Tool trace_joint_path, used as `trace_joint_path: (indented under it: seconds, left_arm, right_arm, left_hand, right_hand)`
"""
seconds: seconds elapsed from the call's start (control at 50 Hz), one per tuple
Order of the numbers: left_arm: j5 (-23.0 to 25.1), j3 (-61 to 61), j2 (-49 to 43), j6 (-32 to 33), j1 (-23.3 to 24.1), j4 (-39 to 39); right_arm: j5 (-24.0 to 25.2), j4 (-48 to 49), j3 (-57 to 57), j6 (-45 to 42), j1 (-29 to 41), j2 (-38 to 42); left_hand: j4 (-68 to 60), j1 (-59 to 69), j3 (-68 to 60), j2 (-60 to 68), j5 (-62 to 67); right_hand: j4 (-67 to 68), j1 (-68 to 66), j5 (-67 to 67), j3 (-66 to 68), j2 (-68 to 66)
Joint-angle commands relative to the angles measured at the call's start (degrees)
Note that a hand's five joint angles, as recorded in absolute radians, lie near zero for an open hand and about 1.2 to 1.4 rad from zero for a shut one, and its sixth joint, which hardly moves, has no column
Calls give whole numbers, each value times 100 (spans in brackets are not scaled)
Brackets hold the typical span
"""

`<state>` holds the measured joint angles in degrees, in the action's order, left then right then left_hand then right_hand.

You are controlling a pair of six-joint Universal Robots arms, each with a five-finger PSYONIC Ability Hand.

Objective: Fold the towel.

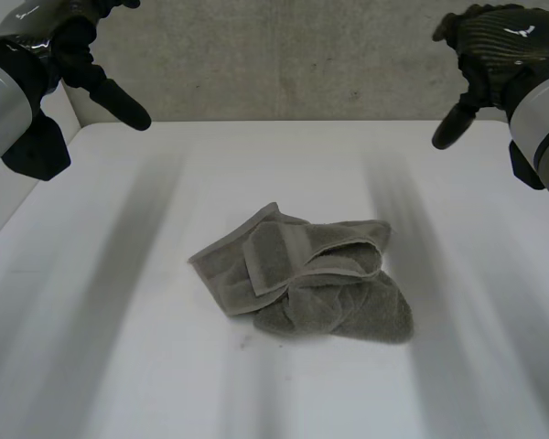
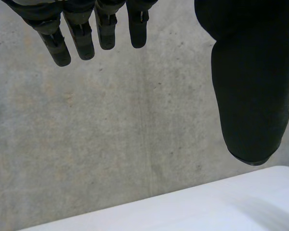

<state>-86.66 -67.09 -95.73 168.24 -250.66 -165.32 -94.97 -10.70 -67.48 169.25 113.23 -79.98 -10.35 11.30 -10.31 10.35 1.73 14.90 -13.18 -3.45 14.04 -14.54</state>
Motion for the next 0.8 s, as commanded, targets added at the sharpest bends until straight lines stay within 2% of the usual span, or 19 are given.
trace_joint_path:
  seconds: [0.02, 0.38, 0.44, 0.46, 0.48, 0.5, 0.52, 0.56, 0.58, 0.62, 0.68, 0.72, 0.74, 0.78, 0.8]
  left_arm:
    - [-141, 91, -50, 191, 0, 272]
    - [-167, 39, -95, 306, 26, 263]
    - [-132, -66, -77, 324, 35, 228]
    - [-123, -163, -77, 333, 44, 202]
    - [-123, -164, -77, 333, 44, 202]
    - [-115, -303, -103, 324, 53, 193]
    - [-115, -304, -103, 324, 53, 193]
    - [-115, -767, -164, 324, 88, 1]
    - [-123, -1066, -269, 324, 88, -192]
    - [-115, -1347, -418, 333, 96, -403]
    - [-88, -1779, -682, 324, 210, -711]
    - [-88, -1946, -831, 324, 307, -808]
    - [-97, -2078, -989, 324, 403, -896]
    - [-114, -2193, -1156, 324, 474, -967]
    - [-115, -2281, -1341, 324, 535, -1054]
  right_arm:
    - [-40, -134, 7, 12, -178, 44]
    - [48, -170, 15, -41, -161, 96]
    - [312, -170, -2, -138, -126, 96]
    - [564, -204, -11, -277, -152, 96]
    - [567, -205, -11, -278, -152, 96]
    - [898, -292, -2, -522, -161, 122]
    - [901, -293, -2, -524, -161, 123]
    - [1723, -616, 94, -1267, -135, 341]
    - [1727, -618, 94, -1271, -134, 342]
    - [2506, -959, 261, -2278, -82, 605]
    - [2808, -1084, 332, -2722, -47, 747]
    - [3176, -1198, 445, -3561, 67, 1105]
    - [3177, -1198, 446, -3565, 68, 1107]
    - [3283, -1224, 621, -4309, 312, 1509]
    - [3283, -1224, 622, -4312, 314, 1511]
  left_hand:
    - [-88, -8, -91, 87, -50]
    - [-88, -7, -91, 87, -50]
    - [-121, 26, -125, 120, -17]
    - [-138, 43, -142, 137, 0]
    - [-138, 43, -142, 137, 0]
    - [-138, 43, -142, 137, 0]
    - [-138, 43, -142, 137, 0]
    - [-138, 43, -142, 137, 0]
    - [-172, 76, -175, 171, 34]
    - [-222, 127, -226, 221, 84]
    - [-323, 228, -327, 322, 185]
    - [-323, 228, -327, 322, 185]
    - [-323, 228, -327, 322, 185]
    - [-340, 245, -344, 339, 202]
    - [-340, 245, -344, 339, 202]
  right_hand:
    - [-490, 318, 345, -404, 454]
    - [-490, 318, 345, -404, 454]
    - [-490, 318, 345, -404, 454]
    - [-490, 318, 345, -404, 454]
    - [-490, 318, 345, -404, 454]
    - [-490, 318, 345, -404, 454]
    - [-490, 318, 345, -404, 454]
    - [-490, 318, 345, -404, 454]
    - [-490, 318, 345, -404, 454]
    - [-490, 318, 345, -404, 454]
    - [-490, 318, 345, -404, 454]
    - [-490, 318, 345, -404, 454]
    - [-490, 318, 345, -404, 454]
    - [-490, 318, 345, -404, 454]
    - [-490, 318, 345, -404, 454]
